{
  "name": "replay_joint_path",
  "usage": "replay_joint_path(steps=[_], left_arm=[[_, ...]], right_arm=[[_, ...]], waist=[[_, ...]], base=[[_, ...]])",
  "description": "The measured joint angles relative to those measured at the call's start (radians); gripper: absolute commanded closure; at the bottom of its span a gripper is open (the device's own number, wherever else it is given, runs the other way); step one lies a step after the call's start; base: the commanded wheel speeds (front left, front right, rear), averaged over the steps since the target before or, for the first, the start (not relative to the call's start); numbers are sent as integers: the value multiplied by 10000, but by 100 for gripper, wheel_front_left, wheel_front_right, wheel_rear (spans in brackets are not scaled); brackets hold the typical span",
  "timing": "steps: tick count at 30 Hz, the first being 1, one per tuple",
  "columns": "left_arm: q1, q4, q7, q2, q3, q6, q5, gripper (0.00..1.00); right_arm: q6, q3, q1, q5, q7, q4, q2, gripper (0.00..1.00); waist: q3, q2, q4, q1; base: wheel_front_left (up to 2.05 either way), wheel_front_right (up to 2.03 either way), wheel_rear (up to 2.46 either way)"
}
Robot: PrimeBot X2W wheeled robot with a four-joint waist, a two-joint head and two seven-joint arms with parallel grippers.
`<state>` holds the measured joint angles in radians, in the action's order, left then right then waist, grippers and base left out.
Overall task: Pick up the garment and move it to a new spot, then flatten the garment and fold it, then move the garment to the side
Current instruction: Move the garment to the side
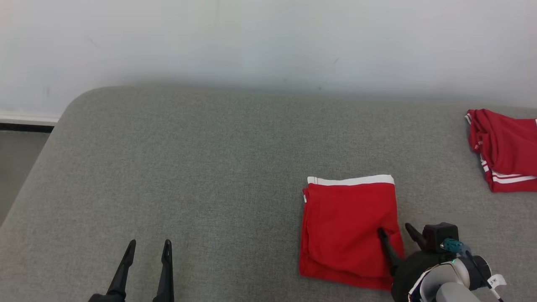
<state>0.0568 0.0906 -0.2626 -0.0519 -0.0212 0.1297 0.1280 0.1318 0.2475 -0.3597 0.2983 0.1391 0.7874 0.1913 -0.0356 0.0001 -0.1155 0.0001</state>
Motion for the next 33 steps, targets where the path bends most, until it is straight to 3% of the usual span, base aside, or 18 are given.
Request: replay_joint_path(steps=[9, 10, 11, 15, 22, 33], left_arm=[[-266, 148, 0, 2, -44, 12, 44, 0], [-280, 157, 0, 2, -46, 12, 44, 0], [-302, 161, 0, 4, -46, 12, 50, 0], [-374, 157, 0, 2, -27, 12, 121, 0], [-677, 21, 2, 2, -107, 10, 236, 0], [-1797, -554, 0, -2, -472, 12, 123, 0]], right_arm=[[0, 635, -717, 535, 182, 1816, -301, 2], [0, 706, -773, 591, 198, 1952, -316, 76], [0, 775, -838, 644, 215, 2048, -332, 100], [4, 1095, -1173, 819, 410, 2309, -334, 100], [2, 1835, -2440, 970, 495, 2293, 355, 100], [2, 2915, -5255, 1638, 10, 1321, 2665, 100]], waist=[[-270, 0, -158, 0], [-272, -1, -159, 0], [-279, -1, -156, -1], [-367, -1, -109, -1], [-841, 0, 19, 0], [-2539, 1, 369, 1]], base=[[0, 0, 0], [0, 0, 0], [0, 0, 0], [0, 0, 0], [0, 0, 0], [0, 0, 0]])
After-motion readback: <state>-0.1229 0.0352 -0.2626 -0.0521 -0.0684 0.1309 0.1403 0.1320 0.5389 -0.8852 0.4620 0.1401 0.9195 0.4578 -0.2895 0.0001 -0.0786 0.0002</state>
